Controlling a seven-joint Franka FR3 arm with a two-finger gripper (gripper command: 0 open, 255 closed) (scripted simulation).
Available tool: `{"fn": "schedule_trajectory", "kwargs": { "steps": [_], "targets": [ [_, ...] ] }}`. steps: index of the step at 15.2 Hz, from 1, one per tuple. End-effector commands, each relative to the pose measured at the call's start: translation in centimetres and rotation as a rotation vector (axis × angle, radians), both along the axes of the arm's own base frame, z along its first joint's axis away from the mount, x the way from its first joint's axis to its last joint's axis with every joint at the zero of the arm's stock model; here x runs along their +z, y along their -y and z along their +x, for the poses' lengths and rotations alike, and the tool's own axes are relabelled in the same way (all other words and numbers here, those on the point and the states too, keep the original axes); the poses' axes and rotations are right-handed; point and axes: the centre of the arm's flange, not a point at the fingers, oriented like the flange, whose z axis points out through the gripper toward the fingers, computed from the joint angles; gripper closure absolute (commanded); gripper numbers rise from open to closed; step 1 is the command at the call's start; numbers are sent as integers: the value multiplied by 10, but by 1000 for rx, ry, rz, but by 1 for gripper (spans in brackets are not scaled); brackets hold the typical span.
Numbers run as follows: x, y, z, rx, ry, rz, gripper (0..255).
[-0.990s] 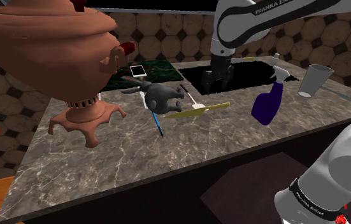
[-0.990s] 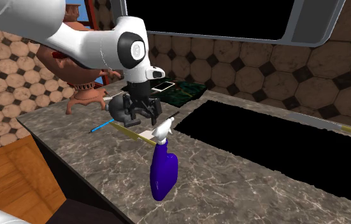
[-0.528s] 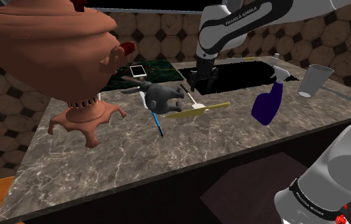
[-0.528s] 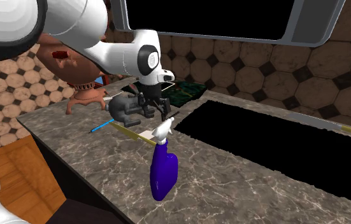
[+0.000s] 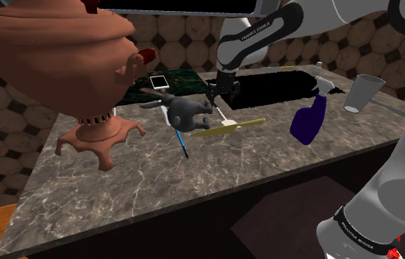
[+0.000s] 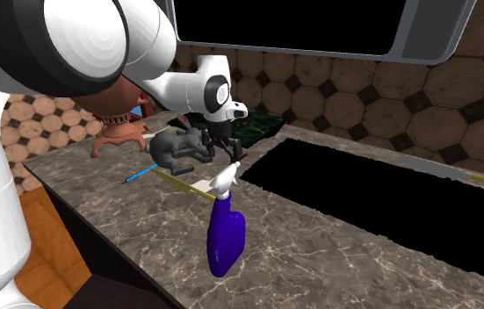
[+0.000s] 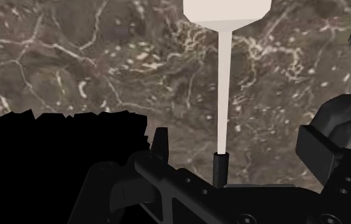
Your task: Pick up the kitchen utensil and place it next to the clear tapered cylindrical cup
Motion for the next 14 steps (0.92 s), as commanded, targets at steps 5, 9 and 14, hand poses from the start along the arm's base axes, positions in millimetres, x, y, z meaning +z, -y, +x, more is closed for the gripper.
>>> {"fn": "schedule_trajectory", "kwargs": {
  "steps": [5, 9, 14],
  "targets": [
    [-30, 1, 2, -1, 1, 0, 0],
    [-30, 1, 3, -1, 1, 0, 0],
    [-30, 1, 3, -1, 1, 0, 255]
  ]
}}
